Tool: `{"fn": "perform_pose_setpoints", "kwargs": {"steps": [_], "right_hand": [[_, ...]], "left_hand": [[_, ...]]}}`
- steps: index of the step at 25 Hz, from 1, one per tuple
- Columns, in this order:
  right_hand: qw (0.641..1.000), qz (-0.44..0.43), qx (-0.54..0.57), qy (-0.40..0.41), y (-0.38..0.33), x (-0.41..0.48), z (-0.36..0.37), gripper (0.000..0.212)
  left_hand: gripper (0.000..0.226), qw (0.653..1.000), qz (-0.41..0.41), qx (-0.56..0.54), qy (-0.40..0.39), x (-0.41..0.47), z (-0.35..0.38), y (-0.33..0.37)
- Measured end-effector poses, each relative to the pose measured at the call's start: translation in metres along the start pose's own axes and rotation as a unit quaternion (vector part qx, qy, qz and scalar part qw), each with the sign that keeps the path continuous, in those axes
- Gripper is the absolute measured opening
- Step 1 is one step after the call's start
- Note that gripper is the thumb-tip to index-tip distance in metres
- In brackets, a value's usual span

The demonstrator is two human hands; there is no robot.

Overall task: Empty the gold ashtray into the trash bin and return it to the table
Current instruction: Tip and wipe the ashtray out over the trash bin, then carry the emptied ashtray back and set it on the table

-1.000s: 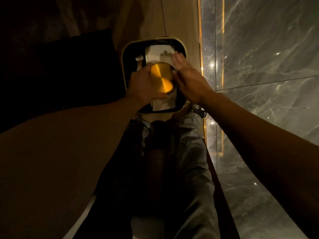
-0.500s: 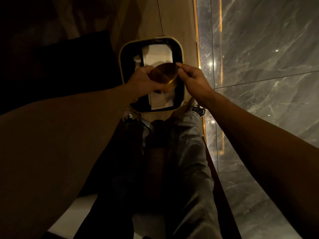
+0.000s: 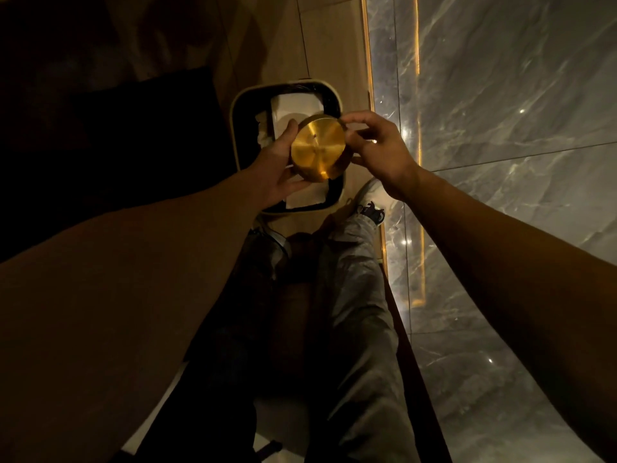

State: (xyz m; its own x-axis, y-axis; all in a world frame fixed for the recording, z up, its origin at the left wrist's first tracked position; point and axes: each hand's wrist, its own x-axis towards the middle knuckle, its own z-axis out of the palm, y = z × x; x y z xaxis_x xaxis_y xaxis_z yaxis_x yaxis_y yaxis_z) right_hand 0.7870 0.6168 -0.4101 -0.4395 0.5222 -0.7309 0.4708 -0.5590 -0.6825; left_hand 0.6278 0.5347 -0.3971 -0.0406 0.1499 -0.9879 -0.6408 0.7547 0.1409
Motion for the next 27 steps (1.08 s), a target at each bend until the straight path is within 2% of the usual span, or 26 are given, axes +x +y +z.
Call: {"fn": "perform_pose_setpoints", "kwargs": {"steps": [2,5,8,11,14,17,19,21,27], "right_hand": [[1.000,0.001,-0.001,0.009,-0.005,-0.008,-0.002,0.027],[0.999,0.001,0.024,0.045,-0.016,-0.020,-0.005,0.027],[0.996,-0.005,0.055,0.072,-0.033,-0.037,-0.010,0.027],[0.994,-0.026,0.057,0.086,-0.050,-0.060,-0.017,0.026],[0.991,-0.043,0.061,0.107,-0.075,-0.094,-0.023,0.027],[0.985,-0.064,0.080,0.141,-0.105,-0.133,-0.032,0.024],[0.980,-0.064,0.102,0.159,-0.127,-0.158,-0.037,0.023],[0.978,-0.075,0.101,0.166,-0.151,-0.181,-0.036,0.026],[0.969,-0.203,0.065,0.127,-0.228,-0.256,0.001,0.025]], "left_hand": [[0.040,0.999,0.017,0.006,0.031,-0.011,0.005,0.003],[0.024,0.996,0.077,0.030,0.026,-0.032,0.010,0.008],[0.024,0.990,0.119,0.070,0.008,-0.061,0.016,0.013],[0.046,0.979,0.153,0.136,0.013,-0.088,0.026,0.020],[0.086,0.929,0.246,0.274,0.012,-0.127,0.036,0.021],[0.111,0.887,0.319,0.334,-0.026,-0.173,0.044,0.023],[0.115,0.857,0.369,0.358,-0.035,-0.204,0.046,0.026],[0.113,0.842,0.416,0.344,-0.026,-0.237,0.046,0.029],[0.103,0.813,0.505,0.287,0.047,-0.333,0.015,0.024]]}}
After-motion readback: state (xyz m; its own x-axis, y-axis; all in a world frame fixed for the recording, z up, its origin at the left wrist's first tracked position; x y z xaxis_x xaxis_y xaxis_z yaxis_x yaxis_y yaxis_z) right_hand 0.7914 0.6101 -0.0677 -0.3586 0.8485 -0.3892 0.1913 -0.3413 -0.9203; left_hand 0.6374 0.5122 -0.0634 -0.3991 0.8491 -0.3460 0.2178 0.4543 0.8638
